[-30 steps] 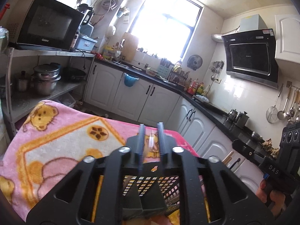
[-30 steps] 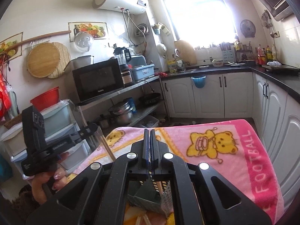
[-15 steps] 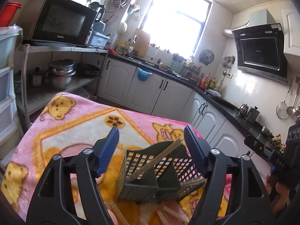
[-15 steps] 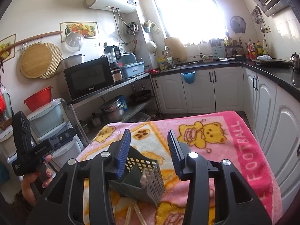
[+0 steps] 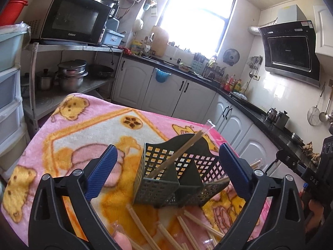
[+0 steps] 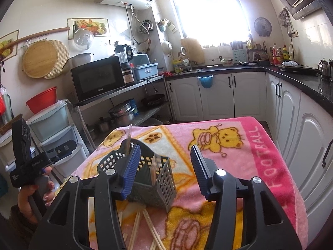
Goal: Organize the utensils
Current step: 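Lower both tools back toward the remaining chopsticks on the blanket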
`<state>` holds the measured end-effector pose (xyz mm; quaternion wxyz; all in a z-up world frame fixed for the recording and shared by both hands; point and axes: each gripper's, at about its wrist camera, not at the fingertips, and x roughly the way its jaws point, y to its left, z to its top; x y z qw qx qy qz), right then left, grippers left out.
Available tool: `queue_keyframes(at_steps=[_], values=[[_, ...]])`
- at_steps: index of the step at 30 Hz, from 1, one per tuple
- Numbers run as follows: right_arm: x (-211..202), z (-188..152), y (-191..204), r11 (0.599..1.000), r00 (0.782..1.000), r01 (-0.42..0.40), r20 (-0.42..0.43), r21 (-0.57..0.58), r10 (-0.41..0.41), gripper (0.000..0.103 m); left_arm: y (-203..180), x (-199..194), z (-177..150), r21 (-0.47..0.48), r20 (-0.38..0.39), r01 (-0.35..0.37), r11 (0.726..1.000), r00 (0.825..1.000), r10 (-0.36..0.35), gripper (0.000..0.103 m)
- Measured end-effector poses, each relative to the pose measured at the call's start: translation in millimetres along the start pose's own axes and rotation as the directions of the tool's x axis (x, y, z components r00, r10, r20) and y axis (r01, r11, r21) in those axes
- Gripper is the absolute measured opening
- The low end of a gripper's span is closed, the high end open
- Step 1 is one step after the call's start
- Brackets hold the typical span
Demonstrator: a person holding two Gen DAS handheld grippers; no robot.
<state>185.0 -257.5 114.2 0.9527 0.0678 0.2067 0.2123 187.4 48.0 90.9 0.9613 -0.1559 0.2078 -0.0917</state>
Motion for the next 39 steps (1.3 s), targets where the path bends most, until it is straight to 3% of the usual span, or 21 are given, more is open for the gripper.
queue_keyframes(at_steps=[8,27,39], values=[[-12,-18,12,0.999,1.0,-0.009,-0.025,-0.043,0.008,0.05,0,-10,-15,0.002,-0.014,-0.014,1.0,1.0,0.014,0.092],[12,-68,53,0.984,0.979,-0.071,-0.199,-0.163,0.038,0.057,25,-11,-60,-0.033,-0.131,-0.084,0.996,0.988,0.079,0.092],[35,-89,61,0.964,0.957,-0.065,-0.289,-0.256,-0.012,0.064,40,0,-86,-0.036,-0.242,-0.139,0.99,0.962,0.126,0.092]])
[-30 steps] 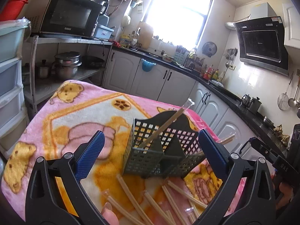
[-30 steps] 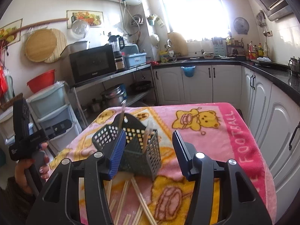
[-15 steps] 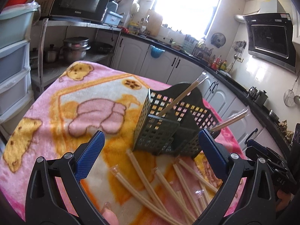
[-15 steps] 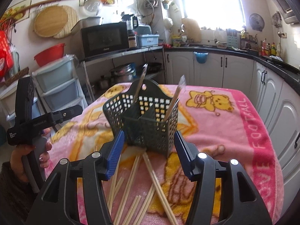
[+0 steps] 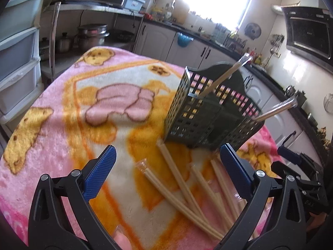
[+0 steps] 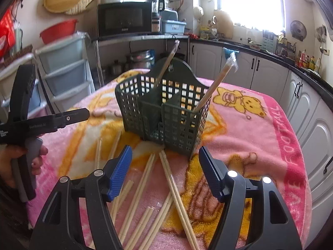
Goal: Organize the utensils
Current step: 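Lower both tools back toward the remaining chopsticks on the blanket, then close the left tool on a wrapped chopstick while the right tool grasps another chopstick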
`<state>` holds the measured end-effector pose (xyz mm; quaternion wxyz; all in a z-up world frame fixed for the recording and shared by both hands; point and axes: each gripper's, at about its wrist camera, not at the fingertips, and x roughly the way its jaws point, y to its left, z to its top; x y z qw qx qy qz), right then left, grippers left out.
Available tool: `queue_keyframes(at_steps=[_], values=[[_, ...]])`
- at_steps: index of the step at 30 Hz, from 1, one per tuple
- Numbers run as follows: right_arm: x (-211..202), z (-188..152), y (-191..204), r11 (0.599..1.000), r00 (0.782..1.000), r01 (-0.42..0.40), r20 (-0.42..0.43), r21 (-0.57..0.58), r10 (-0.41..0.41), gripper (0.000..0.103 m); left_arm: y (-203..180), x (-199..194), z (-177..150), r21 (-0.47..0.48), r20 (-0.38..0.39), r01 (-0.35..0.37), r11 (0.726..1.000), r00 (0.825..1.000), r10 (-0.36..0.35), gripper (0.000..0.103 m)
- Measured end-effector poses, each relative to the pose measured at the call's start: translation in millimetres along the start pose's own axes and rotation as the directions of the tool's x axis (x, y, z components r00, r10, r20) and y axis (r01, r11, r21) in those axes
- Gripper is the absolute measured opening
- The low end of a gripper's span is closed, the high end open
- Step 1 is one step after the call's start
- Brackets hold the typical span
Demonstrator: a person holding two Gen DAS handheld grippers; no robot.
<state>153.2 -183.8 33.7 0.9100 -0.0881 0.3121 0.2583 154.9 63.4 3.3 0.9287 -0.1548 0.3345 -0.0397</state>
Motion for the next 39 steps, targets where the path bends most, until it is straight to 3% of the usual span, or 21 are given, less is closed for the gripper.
queue_keyframes(at_steps=[10,15,17,19,23,29,34,39], values=[[32,-9,1,0.998,0.994,0.034,-0.103,-0.059,-0.04,0.064,11,20,-21,-0.028,-0.121,-0.024,0.999,0.992,0.02,0.092],[49,-15,1,0.995,0.987,0.048,-0.15,-0.09,-0.061,0.064,12,29,-31,-0.041,-0.17,0.008,0.999,0.985,-0.014,0.092],[53,-15,1,0.994,0.985,0.05,-0.16,-0.099,-0.065,0.064,16,34,-34,-0.08,-0.191,0.042,0.996,0.98,-0.056,0.086],[58,-16,1,0.992,0.983,0.053,-0.171,-0.111,-0.071,0.063,20,41,-35,-0.121,-0.214,0.067,0.99,0.973,-0.092,0.073],[69,-15,0,0.989,0.977,0.058,-0.196,-0.135,-0.084,0.06,24,51,-32,-0.153,-0.232,0.07,0.986,0.967,-0.105,0.067],[90,-14,-1,0.988,0.964,0.04,-0.253,-0.15,-0.077,0.052,26,65,-20,-0.158,-0.257,0.049,0.986,0.962,-0.089,0.059],[104,-10,5,0.983,0.956,0.031,-0.28,-0.182,-0.082,0.047,30,72,-14,-0.159,-0.251,0.005,0.987,0.967,-0.046,0.038],[118,-7,9,0.982,0.947,0.01,-0.313,-0.191,-0.071,0.041,35,73,-13,-0.146,-0.241,-0.018,0.989,0.97,-0.018,0.023]])
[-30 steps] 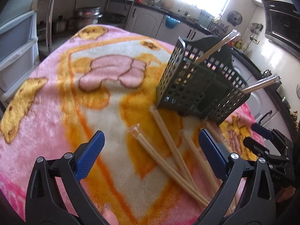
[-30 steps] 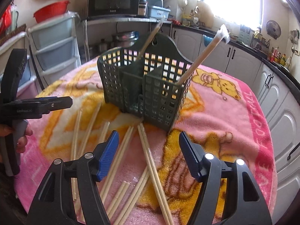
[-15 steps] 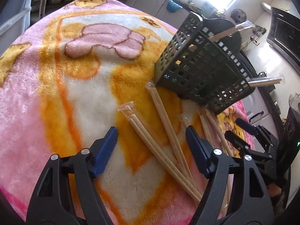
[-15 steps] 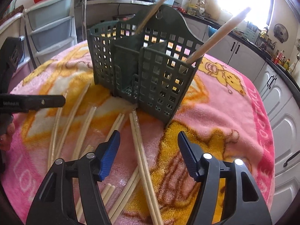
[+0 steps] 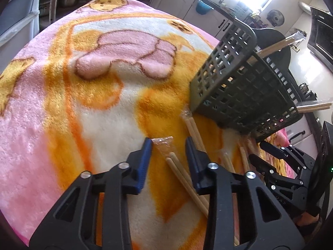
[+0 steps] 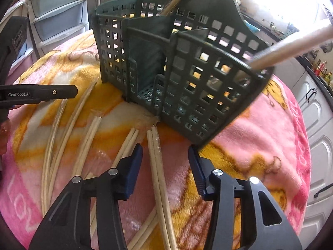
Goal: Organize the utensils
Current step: 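Close the left tool on a wrapped chopstick while the right tool grasps another chopstick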
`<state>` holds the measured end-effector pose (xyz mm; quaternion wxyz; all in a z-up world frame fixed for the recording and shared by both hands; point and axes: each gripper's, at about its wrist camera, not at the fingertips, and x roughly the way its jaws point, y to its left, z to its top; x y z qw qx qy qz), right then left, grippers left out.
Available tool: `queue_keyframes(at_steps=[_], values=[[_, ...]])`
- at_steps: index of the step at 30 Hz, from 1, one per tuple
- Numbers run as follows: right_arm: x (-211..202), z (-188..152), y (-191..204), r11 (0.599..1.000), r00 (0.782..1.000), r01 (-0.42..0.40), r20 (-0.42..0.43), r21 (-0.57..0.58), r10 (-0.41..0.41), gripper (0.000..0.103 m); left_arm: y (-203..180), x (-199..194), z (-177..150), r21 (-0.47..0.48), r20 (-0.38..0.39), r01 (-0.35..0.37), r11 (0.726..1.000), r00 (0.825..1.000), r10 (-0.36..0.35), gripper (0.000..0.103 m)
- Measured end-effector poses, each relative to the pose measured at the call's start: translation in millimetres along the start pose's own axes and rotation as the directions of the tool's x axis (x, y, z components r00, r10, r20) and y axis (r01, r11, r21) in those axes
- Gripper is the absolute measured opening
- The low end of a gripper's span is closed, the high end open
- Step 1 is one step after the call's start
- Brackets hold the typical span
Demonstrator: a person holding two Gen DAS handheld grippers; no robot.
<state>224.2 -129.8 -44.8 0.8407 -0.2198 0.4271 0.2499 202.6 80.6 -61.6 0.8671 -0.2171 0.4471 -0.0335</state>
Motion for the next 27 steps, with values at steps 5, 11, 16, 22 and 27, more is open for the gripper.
queue_keyframes(at_steps=[5,11,16,22,27], values=[[9,5,0,0.999,0.999,-0.034,-0.021,0.017,0.035,0.035,7,0,1,0.0,0.006,-0.004,1.0,1.0,0.004,0.015],[11,10,2,0.997,0.998,-0.068,-0.01,0.034,0.069,0.013,16,-3,-2,-0.014,0.012,0.017,1.0,1.0,-0.016,0.008],[0,11,1,0.995,0.996,-0.089,0.03,0.045,0.087,0.011,26,-6,-3,-0.056,0.021,0.064,0.996,0.998,-0.063,0.004],[-33,10,-6,0.984,0.982,-0.155,0.126,0.087,0.143,0.011,27,-31,-3,-0.068,0.079,0.086,0.994,0.994,-0.081,0.003],[-65,12,-7,0.976,0.964,-0.192,0.207,0.102,0.168,0.011,20,-61,-1,-0.049,0.148,0.115,0.992,0.983,-0.106,0.003]])
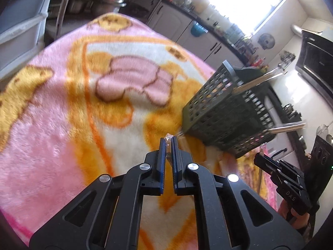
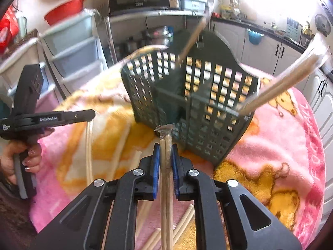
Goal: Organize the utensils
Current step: 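Close the left tool on a wrapped chopstick while the right tool grasps another chopstick, then lift both held chopsticks upright and carry them above the green caddy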
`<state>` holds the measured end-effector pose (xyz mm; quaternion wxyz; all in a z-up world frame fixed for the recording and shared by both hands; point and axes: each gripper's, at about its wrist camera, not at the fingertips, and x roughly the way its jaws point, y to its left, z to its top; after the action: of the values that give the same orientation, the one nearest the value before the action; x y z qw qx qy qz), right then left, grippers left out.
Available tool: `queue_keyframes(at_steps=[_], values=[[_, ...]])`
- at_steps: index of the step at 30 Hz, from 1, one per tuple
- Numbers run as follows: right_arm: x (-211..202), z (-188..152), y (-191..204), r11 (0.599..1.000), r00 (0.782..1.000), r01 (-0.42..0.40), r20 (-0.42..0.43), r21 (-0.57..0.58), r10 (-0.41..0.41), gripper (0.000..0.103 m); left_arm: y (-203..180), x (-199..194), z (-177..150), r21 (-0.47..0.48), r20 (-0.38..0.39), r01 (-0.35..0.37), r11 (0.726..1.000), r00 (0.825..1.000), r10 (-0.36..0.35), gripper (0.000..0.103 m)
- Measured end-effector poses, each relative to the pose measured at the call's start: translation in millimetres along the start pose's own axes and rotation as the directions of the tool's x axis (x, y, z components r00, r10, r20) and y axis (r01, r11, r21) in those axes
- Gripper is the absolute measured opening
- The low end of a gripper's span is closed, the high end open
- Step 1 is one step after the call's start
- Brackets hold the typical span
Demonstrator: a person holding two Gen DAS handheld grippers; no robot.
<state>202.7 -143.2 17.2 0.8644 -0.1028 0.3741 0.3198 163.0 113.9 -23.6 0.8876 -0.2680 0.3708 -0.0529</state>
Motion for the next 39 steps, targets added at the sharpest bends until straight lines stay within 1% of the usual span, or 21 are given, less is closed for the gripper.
queue_keyframes(at_steps=[7,12,14,16,27,31,37,39], values=[[-41,9,9,0.999,0.993,-0.039,0.112,0.017,0.036,0.01,-29,-36,9,0.051,0.088,0.069,0.996,0.993,-0.073,0.002],[-65,17,17,0.997,0.979,-0.061,0.196,0.038,0.052,0.01,-52,-56,14,0.098,0.129,0.118,0.988,0.983,-0.13,0.002],[-76,17,15,0.997,0.973,-0.064,0.226,0.047,0.052,0.006,-60,-63,16,0.117,0.144,0.135,0.984,0.978,-0.151,0.002],[-85,18,12,0.996,0.967,-0.067,0.25,0.056,0.051,0.006,-68,-69,18,0.134,0.157,0.148,0.98,0.973,-0.168,0.002],[-113,20,3,0.992,0.941,-0.078,0.337,0.095,0.041,0.006,-97,-83,26,0.199,0.181,0.209,0.957,0.952,-0.246,0.001],[-122,22,3,0.993,0.93,-0.065,0.367,0.101,0.024,0.006,-109,-87,29,0.222,0.188,0.226,0.948,0.944,-0.27,0.001],[-136,27,-3,0.991,0.908,-0.058,0.419,0.117,0.004,0.006,-125,-94,36,0.254,0.212,0.246,0.935,0.929,-0.302,0.001],[-140,29,-6,0.99,0.898,-0.058,0.441,0.127,-0.004,0.006,-130,-96,39,0.261,0.219,0.255,0.931,0.923,-0.315,0.001]])
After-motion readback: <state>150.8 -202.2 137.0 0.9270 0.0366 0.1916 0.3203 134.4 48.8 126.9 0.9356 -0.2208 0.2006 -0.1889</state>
